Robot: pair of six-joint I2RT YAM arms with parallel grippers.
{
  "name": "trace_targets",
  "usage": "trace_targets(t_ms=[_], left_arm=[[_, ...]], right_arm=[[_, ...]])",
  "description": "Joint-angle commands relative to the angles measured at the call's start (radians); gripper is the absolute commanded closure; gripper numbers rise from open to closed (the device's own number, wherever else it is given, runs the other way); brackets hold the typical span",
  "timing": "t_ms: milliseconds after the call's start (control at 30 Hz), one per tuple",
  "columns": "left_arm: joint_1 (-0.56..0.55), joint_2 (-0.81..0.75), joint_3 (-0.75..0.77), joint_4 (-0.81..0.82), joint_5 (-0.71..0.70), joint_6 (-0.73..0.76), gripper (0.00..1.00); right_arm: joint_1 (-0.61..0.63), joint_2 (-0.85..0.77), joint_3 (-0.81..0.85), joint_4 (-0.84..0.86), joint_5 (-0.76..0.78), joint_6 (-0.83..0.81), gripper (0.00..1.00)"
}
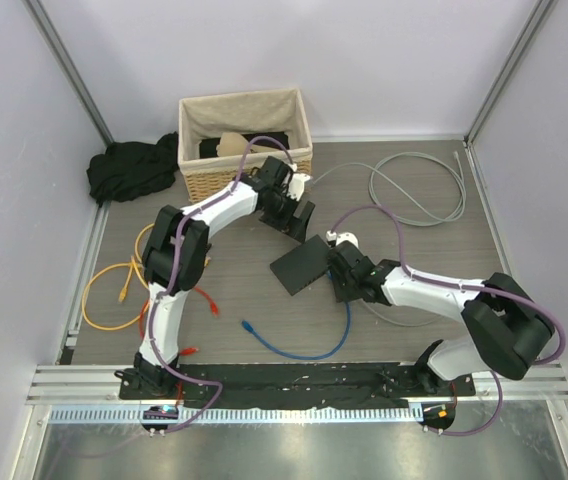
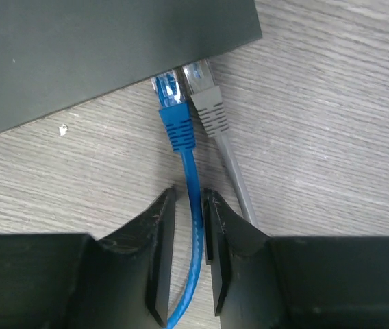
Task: Insert the plug into the switch port
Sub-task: Insert the connector into the switch port.
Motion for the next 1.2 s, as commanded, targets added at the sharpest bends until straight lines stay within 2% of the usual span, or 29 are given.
trace_targets(t_ms=[0, 100, 200, 367, 633, 733, 800, 1167], left_arm=[[-0.012, 0.056, 0.064, 0.021, 0.050, 0.022, 0.09], [-0.015, 0.076, 0.068, 0.017, 0.078, 0.030, 0.10], [-0.023, 0.091, 0.074, 0.004, 0.099, 0.033, 0.11], [-0.050, 0.113, 0.065, -0.043, 0.158, 0.082, 0.14], [-0.079, 0.150, 0.096, -0.200, 0.227, 0.173, 0.20], [-0.083, 0.137, 0.064, -0.194, 0.248, 0.156, 0.22], [-0.086, 0.117, 0.038, -0.168, 0.283, 0.139, 0.28], [-0.116, 0.050, -0.054, -0.123, 0.343, 0.085, 0.29]], right_arm=[[0.001, 0.031, 0.015, 0.044, 0.008, 0.005, 0.70], [0.001, 0.051, 0.021, 0.056, 0.006, -0.001, 0.72], [-0.002, 0.064, 0.026, 0.065, 0.000, -0.006, 0.79], [-0.003, 0.076, 0.053, 0.065, -0.015, -0.039, 0.99], [-0.003, 0.090, 0.131, 0.065, -0.037, -0.112, 0.99], [-0.003, 0.102, 0.164, 0.078, -0.026, -0.112, 0.99], [-0.003, 0.110, 0.183, 0.096, -0.003, -0.108, 0.99], [-0.016, 0.071, 0.230, 0.261, -0.014, -0.113, 0.99]])
